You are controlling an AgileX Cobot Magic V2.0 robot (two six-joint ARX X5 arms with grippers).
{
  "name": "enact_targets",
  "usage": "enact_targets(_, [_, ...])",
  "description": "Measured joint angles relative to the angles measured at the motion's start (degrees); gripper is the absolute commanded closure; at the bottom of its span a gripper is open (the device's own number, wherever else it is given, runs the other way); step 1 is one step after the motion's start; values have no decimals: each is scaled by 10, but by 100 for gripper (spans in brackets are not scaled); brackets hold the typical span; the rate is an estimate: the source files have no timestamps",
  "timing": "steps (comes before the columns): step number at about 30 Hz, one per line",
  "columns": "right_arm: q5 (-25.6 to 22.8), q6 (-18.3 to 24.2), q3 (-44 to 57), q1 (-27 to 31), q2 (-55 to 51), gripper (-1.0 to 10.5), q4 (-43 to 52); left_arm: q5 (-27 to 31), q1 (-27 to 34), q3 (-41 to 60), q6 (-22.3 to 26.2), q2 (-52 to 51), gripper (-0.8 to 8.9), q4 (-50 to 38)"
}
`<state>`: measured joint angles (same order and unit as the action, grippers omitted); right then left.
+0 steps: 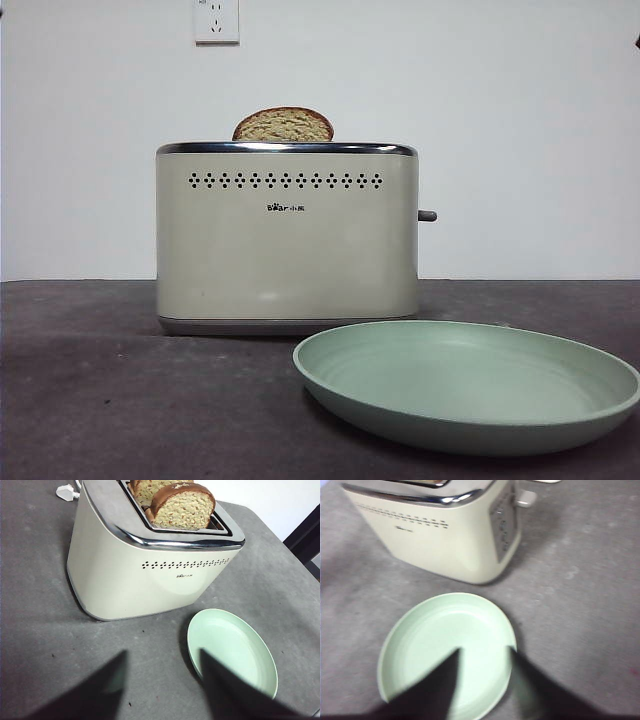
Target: Take the bread from the toaster,put the bread on the plate,put the plate on the table
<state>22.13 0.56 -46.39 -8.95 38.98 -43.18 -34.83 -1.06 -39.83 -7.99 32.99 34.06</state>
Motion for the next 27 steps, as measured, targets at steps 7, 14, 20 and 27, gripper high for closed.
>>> enact_targets(7, [-28,-8,0,0,0,558,-6,0,0,0,0,1,433,-2])
enact_targets(14, [-28,-10,0,0,0,558,-8,0,-20,-1,2,17,433,-47])
enact_targets(20, [-28,-10,0,0,0,558,-10,2,-50,-51,16,84,433,-86])
enact_targets(27, [-28,-10,0,0,0,558,-13,6,-88,-152,71,209,434,-93])
